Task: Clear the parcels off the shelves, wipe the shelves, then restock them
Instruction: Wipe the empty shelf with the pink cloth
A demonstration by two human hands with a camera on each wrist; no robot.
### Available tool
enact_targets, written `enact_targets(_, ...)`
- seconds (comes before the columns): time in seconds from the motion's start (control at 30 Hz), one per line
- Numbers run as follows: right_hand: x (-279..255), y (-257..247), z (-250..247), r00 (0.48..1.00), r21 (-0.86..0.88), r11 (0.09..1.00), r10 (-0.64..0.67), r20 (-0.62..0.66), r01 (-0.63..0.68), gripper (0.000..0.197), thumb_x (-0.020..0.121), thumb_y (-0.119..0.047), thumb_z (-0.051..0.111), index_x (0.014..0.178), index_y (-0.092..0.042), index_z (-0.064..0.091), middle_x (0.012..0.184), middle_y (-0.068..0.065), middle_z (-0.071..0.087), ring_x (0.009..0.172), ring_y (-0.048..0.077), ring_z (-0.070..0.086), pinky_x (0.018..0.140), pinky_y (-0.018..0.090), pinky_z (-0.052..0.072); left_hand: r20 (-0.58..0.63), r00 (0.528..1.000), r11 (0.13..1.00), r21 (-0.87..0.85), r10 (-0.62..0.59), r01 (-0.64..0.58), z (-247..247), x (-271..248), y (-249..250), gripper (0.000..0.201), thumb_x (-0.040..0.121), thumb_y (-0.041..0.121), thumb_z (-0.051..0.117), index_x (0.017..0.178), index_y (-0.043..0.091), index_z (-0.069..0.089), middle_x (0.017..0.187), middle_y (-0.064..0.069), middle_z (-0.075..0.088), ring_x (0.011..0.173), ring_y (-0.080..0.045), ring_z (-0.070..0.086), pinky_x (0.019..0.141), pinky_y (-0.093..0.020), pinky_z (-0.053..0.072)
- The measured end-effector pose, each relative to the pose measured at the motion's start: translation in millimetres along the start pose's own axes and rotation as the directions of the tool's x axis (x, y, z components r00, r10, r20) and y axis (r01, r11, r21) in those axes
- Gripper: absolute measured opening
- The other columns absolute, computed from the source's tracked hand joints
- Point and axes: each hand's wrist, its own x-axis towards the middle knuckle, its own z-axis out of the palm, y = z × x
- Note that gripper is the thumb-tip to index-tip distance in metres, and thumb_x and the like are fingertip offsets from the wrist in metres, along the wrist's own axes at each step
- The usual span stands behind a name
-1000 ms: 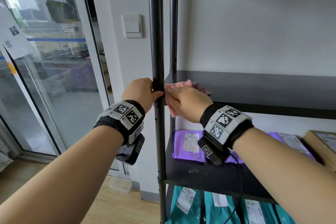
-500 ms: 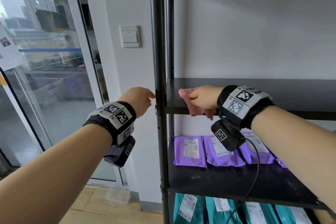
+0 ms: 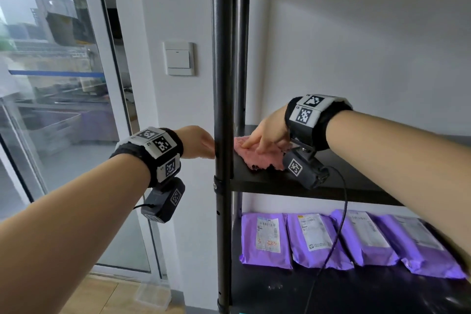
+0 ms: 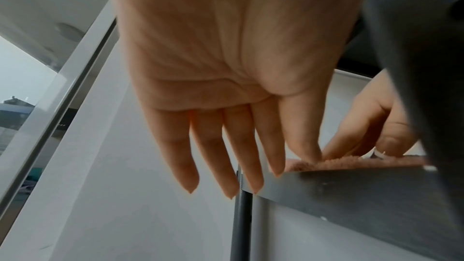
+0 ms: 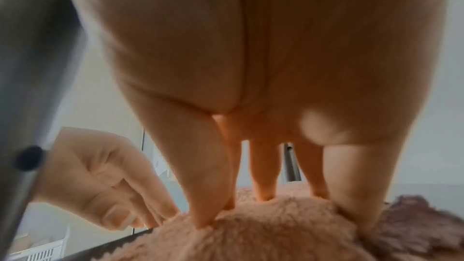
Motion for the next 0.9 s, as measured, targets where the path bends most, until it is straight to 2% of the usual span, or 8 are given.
enact_targets(0.07,21.7,1.9,-11.2,0.999,-0.076,0.996,-0.045,0.015,0.046,0.054,0.1,-0.015,0.039,0.149,-0.028,0.021,0.151,0.008,0.028,0.059,-0.003,0.055,0.053,0.007,0.045,0.028,0.999,0.999,0.037,-0.028,0.027,-0.7,18.8,-0.7,0.018,0.089,0.027,0.059,0.085,0.01,0.063,0.072,0.0,0.059,0.065,-0.013,0.051,0.064,-0.019,0.045)
enact_targets(0.2,54.1,8.9,-26.0,0.996,-0.124,0.989,-0.085,0.009,0.085,0.056,0.097,-0.025,0.049,0.147,-0.032,0.026,0.149,0.006,0.031,0.126,0.027,0.045,0.104,0.034,0.039,0.064,0.996,0.995,0.09,-0.059,0.053,-3.0,56.0,-3.6,0.028,0.09,0.016,0.056,0.11,-0.002,0.063,0.102,-0.023,0.063,0.099,-0.029,0.062,0.089,-0.031,0.05)
enact_targets(0.3,70.1,22.6,-34.3,0.996,-0.149,0.985,-0.087,-0.003,0.085,0.054,0.097,-0.027,0.048,0.147,-0.03,0.027,0.149,0.006,0.031,0.124,0.022,0.047,0.099,0.024,0.041,0.091,0.991,0.994,0.071,-0.095,0.089,-6.5,63.3,7.1,0.041,0.093,0.022,0.057,0.129,0.003,0.053,0.113,-0.021,0.059,0.109,-0.02,0.058,0.087,-0.012,0.04)
enact_targets(0.37,74.1,33.9,-38.5,0.996,-0.168,0.982,-0.084,-0.007,0.082,0.051,0.099,-0.025,0.045,0.147,-0.026,0.029,0.13,0.006,0.049,0.085,0.001,0.063,0.064,0.005,0.046,0.103,0.993,0.998,0.02,-0.055,0.053,-6.3,72.4,9.5,0.046,0.088,0.036,0.062,0.126,0.012,0.058,0.13,-0.004,0.057,0.121,-0.014,0.051,0.096,-0.016,0.034)
enact_targets(0.47,79.5,53.3,-44.7,0.998,-0.167,0.984,-0.059,-0.001,0.058,0.046,0.099,-0.02,0.045,0.144,-0.018,0.036,0.08,-0.002,0.05,0.03,-0.004,0.047,0.034,0.006,0.035,0.128,0.991,0.998,-0.054,-0.032,0.039,-4.4,85.8,9.6,0.04,0.087,0.032,0.065,0.122,0.014,0.062,0.123,0.001,0.061,0.093,-0.001,0.058,0.072,0.0,0.039)
enact_targets(0.63,95.1,77.1,-51.4,0.999,-0.194,0.98,-0.038,-0.023,0.033,0.044,0.096,-0.022,0.051,0.139,-0.017,0.046,0.101,0.004,0.053,0.07,0.009,0.049,0.037,0.003,0.037,0.138,0.99,0.997,-0.073,-0.018,0.029,-5.0,94.2,8.9,0.032,0.087,0.039,0.063,0.113,0.02,0.069,0.115,0.005,0.066,0.073,0.007,0.054,0.071,-0.01,0.041)
enact_targets(0.77,93.9,73.3,-47.6,0.996,-0.078,0.997,-0.029,-0.082,0.022,0.045,0.088,-0.019,0.063,0.132,-0.017,0.055,0.086,-0.001,0.061,0.065,0.011,0.052,0.042,0.015,0.045,0.137,0.99,0.998,-0.061,-0.024,0.032,-4.5,89.7,10.5,0.034,0.09,0.034,0.058,0.118,0.015,0.065,0.109,0.002,0.067,0.069,0.005,0.054,0.061,0.001,0.038)
enact_targets(0.9,80.8,62.2,-41.2,0.996,-0.196,0.98,0.022,-0.082,-0.038,0.058,0.092,-0.02,0.056,0.145,-0.029,0.033,0.144,0.001,0.043,0.079,0.007,0.049,0.043,0.005,0.037,0.147,0.989,0.995,-0.091,-0.027,0.041,-4.4,79.0,17.4,0.036,0.093,0.024,0.056,0.124,0.006,0.059,0.107,-0.004,0.065,0.084,-0.006,0.057,0.055,0.004,0.037)
